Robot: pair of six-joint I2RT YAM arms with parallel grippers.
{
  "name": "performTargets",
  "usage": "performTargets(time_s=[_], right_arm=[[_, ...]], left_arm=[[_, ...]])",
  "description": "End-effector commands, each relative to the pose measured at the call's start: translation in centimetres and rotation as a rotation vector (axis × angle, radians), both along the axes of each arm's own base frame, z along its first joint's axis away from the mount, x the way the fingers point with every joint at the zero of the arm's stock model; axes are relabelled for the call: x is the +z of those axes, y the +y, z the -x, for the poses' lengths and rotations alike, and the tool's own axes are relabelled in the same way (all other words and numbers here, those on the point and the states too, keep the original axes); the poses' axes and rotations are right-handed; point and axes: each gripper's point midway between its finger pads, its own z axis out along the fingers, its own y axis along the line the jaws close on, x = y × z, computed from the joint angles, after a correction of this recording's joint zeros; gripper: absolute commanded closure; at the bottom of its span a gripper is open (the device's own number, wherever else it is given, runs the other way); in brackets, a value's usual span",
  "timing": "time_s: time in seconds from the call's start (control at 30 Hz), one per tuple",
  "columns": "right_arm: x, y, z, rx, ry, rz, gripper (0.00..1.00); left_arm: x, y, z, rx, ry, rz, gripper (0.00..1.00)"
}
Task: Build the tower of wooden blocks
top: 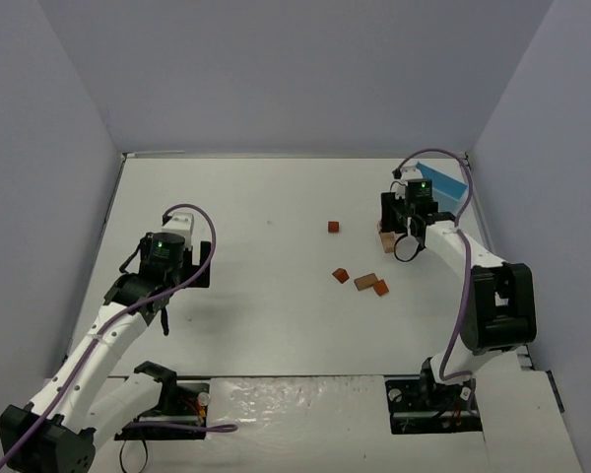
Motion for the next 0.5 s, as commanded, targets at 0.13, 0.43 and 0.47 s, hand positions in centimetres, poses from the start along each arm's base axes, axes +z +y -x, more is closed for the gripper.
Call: performTargets(time_s=[0.13, 0.43, 0.47], right_arm=[[-0.9, -0.5, 4.1, -0.056, 0.094, -0.060, 0.56], [-3.9, -0.9, 5.9, -0.080, 0.206, -0.085, 0.62], [-4.2, -1.0, 6.0, -0.083, 0.214, -0.085, 0.63]], left_arm=[[2.6, -0.3, -1.3, -0.001, -0.093, 0.026, 0.03], [2.8, -0.3, -1.2, -0.002, -0.100, 0.027, 0.03], [2.8, -0.3, -1.2, -0.002, -0.101, 0.027, 0.03]])
